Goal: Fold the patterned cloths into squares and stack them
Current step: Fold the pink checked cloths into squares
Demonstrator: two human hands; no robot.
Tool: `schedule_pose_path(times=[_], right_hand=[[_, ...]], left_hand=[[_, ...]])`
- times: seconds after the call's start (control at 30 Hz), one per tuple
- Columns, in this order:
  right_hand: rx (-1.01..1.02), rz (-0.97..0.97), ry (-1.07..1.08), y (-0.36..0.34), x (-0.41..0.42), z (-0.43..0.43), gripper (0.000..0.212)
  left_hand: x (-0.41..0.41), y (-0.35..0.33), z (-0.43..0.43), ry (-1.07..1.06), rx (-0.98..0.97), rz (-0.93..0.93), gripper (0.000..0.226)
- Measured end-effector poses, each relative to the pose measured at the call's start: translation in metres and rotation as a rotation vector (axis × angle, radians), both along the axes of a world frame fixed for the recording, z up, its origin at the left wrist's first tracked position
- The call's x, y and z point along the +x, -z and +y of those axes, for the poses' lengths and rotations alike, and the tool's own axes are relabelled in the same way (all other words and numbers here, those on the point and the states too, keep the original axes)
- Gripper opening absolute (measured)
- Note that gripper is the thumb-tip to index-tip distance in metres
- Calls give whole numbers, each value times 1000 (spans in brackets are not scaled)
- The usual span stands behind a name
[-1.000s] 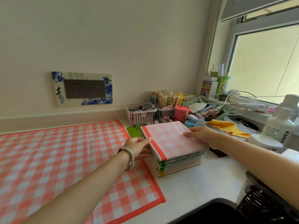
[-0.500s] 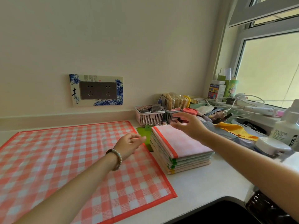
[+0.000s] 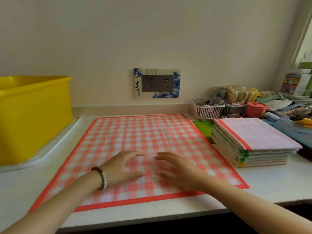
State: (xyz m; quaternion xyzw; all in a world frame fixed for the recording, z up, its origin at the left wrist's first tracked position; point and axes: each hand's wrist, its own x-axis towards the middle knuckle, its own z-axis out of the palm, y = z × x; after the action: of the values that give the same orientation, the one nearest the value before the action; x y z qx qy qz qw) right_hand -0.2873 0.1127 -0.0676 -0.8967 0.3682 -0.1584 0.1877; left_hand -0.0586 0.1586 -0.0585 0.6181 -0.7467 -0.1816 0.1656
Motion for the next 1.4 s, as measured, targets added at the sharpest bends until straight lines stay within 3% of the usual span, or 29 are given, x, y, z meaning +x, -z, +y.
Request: schedule_pose_path(times=[0.27,0.6,0.73,0.9,1.07,1.17,1.3,1.4], right_hand=[[12,-12,-222,5,3,33,46],[36,30,-208,4,2,38,43],[-2,46,-132,-13,0,36,31],[-49,-7,-92,-66,9,25,18],[-227,39,-68,-118,25,-1,21],[-399,55,-26,-132,35,-17,22],[-484,-7,68,-128,50,-41,24],[-485,-41,109,-116,63,-61,25]], left_hand=[[30,2,51,116,45,-101,77],[26,5,61,36,11,71,43],[23,-14,55,1,-3,200,16],[27,-64,41,68,48,177,25],[32,-113,16,83,-133,-6,10],[40,-130,-4,-11,-253,-31,6],[51,-127,-30,-128,-327,-9,2],[48,-114,-39,-245,-448,-57,15]])
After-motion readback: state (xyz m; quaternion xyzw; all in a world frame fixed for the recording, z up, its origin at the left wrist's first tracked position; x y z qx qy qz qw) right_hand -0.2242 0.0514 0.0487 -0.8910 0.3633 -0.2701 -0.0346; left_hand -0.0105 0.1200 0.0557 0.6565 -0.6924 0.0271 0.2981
